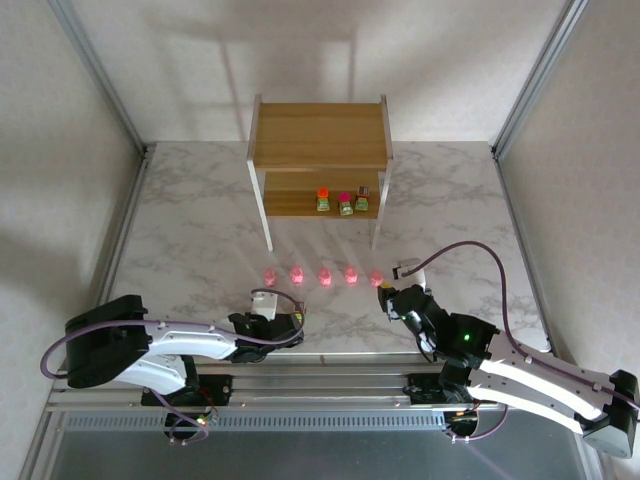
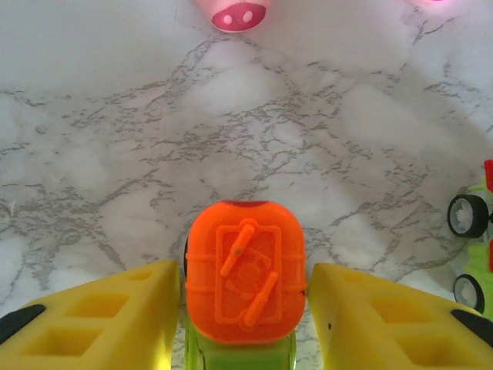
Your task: Place and organize the plastic toys onto the shelf
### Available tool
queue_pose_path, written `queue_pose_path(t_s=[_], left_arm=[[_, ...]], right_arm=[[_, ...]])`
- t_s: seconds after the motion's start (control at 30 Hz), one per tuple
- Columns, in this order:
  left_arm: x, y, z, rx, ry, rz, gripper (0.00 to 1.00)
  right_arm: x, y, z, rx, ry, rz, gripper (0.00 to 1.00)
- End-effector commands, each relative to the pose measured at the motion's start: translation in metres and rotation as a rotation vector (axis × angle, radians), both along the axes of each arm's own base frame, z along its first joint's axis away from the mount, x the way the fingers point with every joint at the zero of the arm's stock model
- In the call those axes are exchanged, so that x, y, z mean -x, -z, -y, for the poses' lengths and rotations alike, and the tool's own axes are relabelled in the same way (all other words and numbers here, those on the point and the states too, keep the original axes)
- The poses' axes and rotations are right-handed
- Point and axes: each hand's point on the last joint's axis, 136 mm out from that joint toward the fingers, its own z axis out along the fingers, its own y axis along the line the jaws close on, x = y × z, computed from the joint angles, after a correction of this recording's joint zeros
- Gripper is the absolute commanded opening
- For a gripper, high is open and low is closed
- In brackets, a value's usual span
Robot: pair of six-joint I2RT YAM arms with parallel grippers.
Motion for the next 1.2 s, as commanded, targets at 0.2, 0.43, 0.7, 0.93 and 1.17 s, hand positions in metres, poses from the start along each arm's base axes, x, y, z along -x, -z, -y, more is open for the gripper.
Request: queue_pose_path(t_s=[0.2, 0.43, 0.7, 0.93, 1.17], left_arm=[[0.028, 0.029, -0.005, 0.012, 0.013, -0.144, 0.49], [0.031, 0.025, -0.005, 0.028, 0.009, -0.133, 0.49], [0.037, 0.022, -0.005, 0.041, 0.005, -0.127, 0.49], [0.042, 0.022, -0.005, 0.03, 0.0, -0.116, 0.49], [0.037, 0.017, -0.01, 0.016, -0.023, -0.085, 0.48]], right_arm=[[0.0, 0.003, 0.007, 0.004, 0.027, -0.001, 0.45], [-0.001, 0.003, 0.006, 0.002, 0.026, 0.0, 0.45], [-0.001, 0.003, 0.006, 0.003, 0.026, -0.001, 0.45], [-0.001, 0.003, 0.006, 0.004, 0.026, -0.001, 0.45], [-0.001, 0.003, 0.006, 0.003, 0.025, -0.001, 0.45]])
